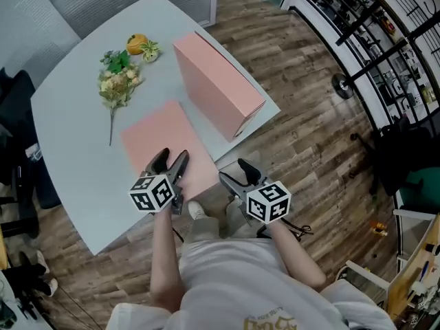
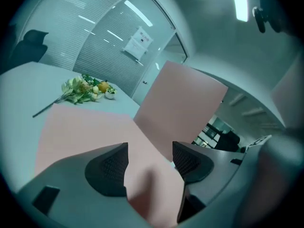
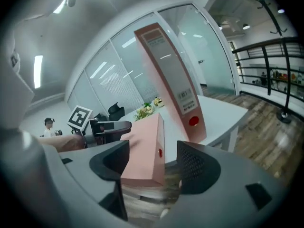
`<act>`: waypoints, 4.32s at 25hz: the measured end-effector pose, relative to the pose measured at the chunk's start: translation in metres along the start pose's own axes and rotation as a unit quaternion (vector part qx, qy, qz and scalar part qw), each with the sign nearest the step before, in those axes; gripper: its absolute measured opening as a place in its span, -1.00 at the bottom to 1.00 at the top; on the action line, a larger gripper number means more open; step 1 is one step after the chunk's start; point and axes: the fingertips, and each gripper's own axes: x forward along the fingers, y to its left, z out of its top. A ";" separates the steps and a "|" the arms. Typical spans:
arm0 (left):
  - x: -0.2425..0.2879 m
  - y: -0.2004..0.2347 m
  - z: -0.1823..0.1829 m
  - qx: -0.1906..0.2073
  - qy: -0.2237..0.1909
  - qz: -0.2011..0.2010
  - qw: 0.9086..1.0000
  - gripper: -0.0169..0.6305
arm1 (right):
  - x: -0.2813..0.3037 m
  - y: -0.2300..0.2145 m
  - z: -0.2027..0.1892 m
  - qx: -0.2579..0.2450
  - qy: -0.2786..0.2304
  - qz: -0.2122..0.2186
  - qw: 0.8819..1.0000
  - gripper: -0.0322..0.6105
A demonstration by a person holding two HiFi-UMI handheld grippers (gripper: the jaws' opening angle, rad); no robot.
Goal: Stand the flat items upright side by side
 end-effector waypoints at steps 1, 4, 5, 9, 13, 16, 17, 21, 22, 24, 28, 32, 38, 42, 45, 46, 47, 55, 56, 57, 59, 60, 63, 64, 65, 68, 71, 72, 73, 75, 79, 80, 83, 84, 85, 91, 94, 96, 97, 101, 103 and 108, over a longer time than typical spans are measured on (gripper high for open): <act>-0.001 0.006 -0.003 0.015 0.011 0.006 1.000 -0.07 | 0.005 0.002 -0.007 0.018 0.005 0.003 1.000 0.08; -0.003 0.014 -0.006 0.038 0.028 0.006 0.999 -0.07 | 0.014 0.005 -0.025 0.053 0.013 0.000 0.999 0.08; -0.003 0.014 -0.006 0.047 0.031 0.003 0.998 -0.07 | 0.017 0.005 -0.030 0.064 0.016 -0.001 0.998 0.08; -0.005 0.014 -0.004 0.114 0.056 0.006 0.992 -0.07 | 0.027 0.001 -0.047 0.137 0.015 -0.001 0.990 0.08; -0.004 0.023 -0.011 0.184 0.094 0.019 0.978 -0.07 | 0.033 -0.004 -0.062 0.195 0.013 0.000 0.981 0.12; -0.003 0.028 -0.019 0.204 0.111 0.027 0.972 -0.07 | 0.036 -0.005 -0.074 0.221 0.017 0.006 0.975 0.15; -0.002 0.028 -0.022 0.210 0.117 0.027 0.970 -0.07 | 0.037 -0.006 -0.076 0.231 0.017 0.010 0.973 0.16; -0.001 0.034 -0.038 0.241 0.157 0.038 0.957 -0.07 | 0.044 -0.003 -0.080 0.277 0.006 0.039 0.960 0.16; -0.001 0.036 -0.041 0.247 0.165 0.042 0.954 -0.07 | 0.045 -0.002 -0.081 0.283 0.004 0.042 0.958 0.17; -0.001 0.038 -0.044 0.257 0.172 0.049 0.950 -0.07 | 0.047 -0.004 -0.085 0.290 0.004 0.038 0.956 0.17; 0.002 0.040 -0.045 0.259 0.173 0.049 0.949 -0.07 | 0.054 -0.008 -0.091 0.328 -0.004 0.051 0.943 0.18; 0.002 0.041 -0.046 0.261 0.171 0.051 0.949 -0.07 | 0.060 -0.005 -0.094 0.348 -0.005 0.071 0.935 0.18; 0.002 0.041 -0.045 0.261 0.169 0.049 0.949 -0.07 | 0.062 -0.004 -0.095 0.369 0.001 0.096 0.925 0.18; 0.000 0.040 -0.043 0.253 0.166 0.046 0.952 -0.07 | 0.058 -0.002 -0.090 0.369 -0.003 0.092 0.925 0.17; -0.001 0.038 -0.040 0.242 0.156 0.042 0.957 -0.07 | 0.055 -0.002 -0.082 0.364 -0.008 0.091 0.927 0.16; -0.001 0.037 -0.038 0.238 0.153 0.041 0.958 -0.07 | 0.054 -0.001 -0.079 0.360 -0.009 0.090 0.928 0.16; -0.002 0.037 -0.037 0.233 0.149 0.040 0.960 -0.07 | 0.053 -0.001 -0.076 0.356 -0.009 0.090 0.930 0.16; -0.006 0.034 -0.027 0.198 0.120 0.023 0.973 -0.07 | 0.046 0.002 -0.056 0.316 -0.015 0.083 0.945 0.15; -0.006 0.034 -0.026 0.195 0.116 0.021 0.974 -0.07 | 0.045 0.003 -0.053 0.310 -0.016 0.082 0.947 0.15; -0.007 0.033 -0.025 0.192 0.112 0.020 0.975 -0.07 | 0.044 0.003 -0.050 0.304 -0.017 0.081 0.949 0.15; -0.008 0.031 -0.023 0.185 0.105 0.016 0.977 -0.07 | 0.040 0.004 -0.044 0.294 -0.018 0.079 0.953 0.15; -0.008 0.029 -0.022 0.181 0.101 0.014 0.978 -0.07 | 0.038 0.005 -0.042 0.289 -0.018 0.078 0.954 0.14; -0.009 0.026 -0.018 0.171 0.088 0.007 0.981 -0.07 | 0.034 0.006 -0.033 0.273 -0.020 0.075 0.959 0.14; -0.010 0.025 -0.016 0.169 0.085 0.005 0.982 -0.07 | 0.033 0.006 -0.030 0.267 -0.021 0.073 0.961 0.14; -0.010 0.024 -0.015 0.167 0.081 0.003 0.983 -0.07 | 0.032 0.006 -0.028 0.262 -0.021 0.072 0.962 0.14; -0.010 0.021 -0.013 0.163 0.073 -0.001 0.984 -0.07 | 0.028 0.007 -0.021 0.246 -0.020 0.066 0.967 0.14; -0.010 0.018 -0.008 0.156 0.066 -0.008 0.985 -0.07 | 0.024 0.010 -0.012 0.229 -0.020 0.064 0.971 0.13; -0.010 0.016 -0.007 0.154 0.062 -0.010 0.986 -0.07 | 0.022 0.010 -0.009 0.223 -0.022 0.063 0.972 0.13; -0.010 0.015 -0.005 0.150 0.059 -0.013 0.987 -0.07 | 0.021 0.010 -0.005 0.219 -0.024 0.061 0.974 0.13; -0.010 0.012 -0.001 0.143 0.051 -0.018 0.988 -0.07 | 0.016 0.011 0.003 0.213 -0.032 0.061 0.975 0.12; -0.013 0.008 0.004 0.132 0.039 -0.025 0.990 -0.07 | 0.011 0.015 0.015 0.195 -0.041 0.063 0.978 0.10; -0.014 0.009 0.005 0.130 0.038 -0.027 0.990 -0.07 | 0.010 0.017 0.017 0.187 -0.041 0.062 0.980 0.10; -0.017 0.009 0.007 0.124 0.032 -0.030 0.991 -0.07 | 0.008 0.023 0.021 0.163 -0.039 0.055 0.984 0.10; -0.018 0.008 0.008 0.122 0.029 -0.031 0.992 -0.07 | 0.007 0.025 0.023 0.156 -0.038 0.053 0.986 0.10; -0.019 0.008 0.008 0.120 0.027 -0.032 0.992 -0.07 | 0.006 0.026 0.025 0.149 -0.038 0.050 0.987 0.10; -0.022 0.005 0.011 0.110 0.018 -0.039 0.993 -0.07 | 0.002 0.033 0.032 0.119 -0.039 0.040 0.991 0.10; -0.025 0.005 0.012 0.102 0.014 -0.044 0.994 -0.07 | -0.001 0.037 0.036 0.100 -0.039 0.034 0.994 0.09; -0.027 0.004 0.013 0.095 0.011 -0.047 0.994 -0.07 | -0.002 0.040 0.039 0.086 -0.037 0.031 0.995 0.09; -0.028 0.005 0.013 0.092 0.009 -0.049 0.995 -0.07 | -0.002 0.042 0.040 0.081 -0.036 0.030 0.996 0.09; -0.033 0.006 0.016 0.077 0.000 -0.054 0.996 -0.07 | -0.003 0.051 0.046 0.063 -0.032 0.024 0.997 0.09; -0.034 0.007 0.017 0.069 -0.003 -0.057 0.996 -0.07 | -0.004 0.054 0.048 0.050 -0.030 0.021 0.998 0.08; -0.036 0.008 0.018 0.060 -0.008 -0.063 0.996 -0.07 | -0.004 0.059 0.052 0.022 -0.022 0.014 0.999 0.08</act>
